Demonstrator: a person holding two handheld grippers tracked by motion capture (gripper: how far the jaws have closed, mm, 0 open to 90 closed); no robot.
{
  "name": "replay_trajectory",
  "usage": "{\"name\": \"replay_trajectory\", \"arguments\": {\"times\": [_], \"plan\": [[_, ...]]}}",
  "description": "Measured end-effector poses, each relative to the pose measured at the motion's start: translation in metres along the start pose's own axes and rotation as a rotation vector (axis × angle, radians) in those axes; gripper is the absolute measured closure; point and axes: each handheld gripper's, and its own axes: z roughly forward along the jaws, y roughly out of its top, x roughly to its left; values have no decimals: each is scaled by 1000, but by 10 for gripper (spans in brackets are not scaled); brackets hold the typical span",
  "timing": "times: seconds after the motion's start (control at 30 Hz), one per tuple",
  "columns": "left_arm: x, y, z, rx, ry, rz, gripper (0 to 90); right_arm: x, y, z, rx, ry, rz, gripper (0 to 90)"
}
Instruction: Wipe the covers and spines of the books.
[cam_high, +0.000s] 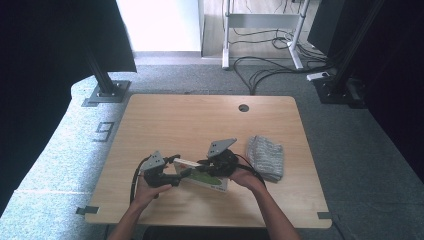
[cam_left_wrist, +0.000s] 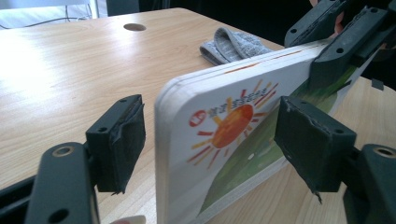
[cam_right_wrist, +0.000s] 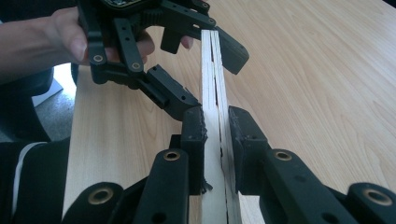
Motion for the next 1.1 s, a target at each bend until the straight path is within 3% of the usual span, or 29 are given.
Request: {"name": "replay_trajectory", "arguments": {"times": [0.17, 0.23, 0.37, 0.53, 0.83, 1.0, 1.1], "plan": [[-2, -1, 3, 4, -74, 6, 251, -1, 0, 4, -1, 30, -24, 761], [-4, -2, 4, 8, -58, 28, 258, -2, -1, 5, -1, 40, -26, 758], [-4, -4, 2, -4, -45, 21, 364, -5, -3, 2, -4, 36, -23, 725], [-6, -7, -1, -17, -34, 27, 413, -6, -4, -10, -20, -10, -24, 639], [-7, -10, -3, -25, -37, 44, 448, -9, -35, -40, -102, -108, 78, 437], [-8, -10, -4, -26, -37, 44, 453, -7, -56, -47, -132, -130, 132, 418], [-7, -10, -3, -27, -38, 44, 453, -4, -69, -43, -92, -150, 149, 449]]}}
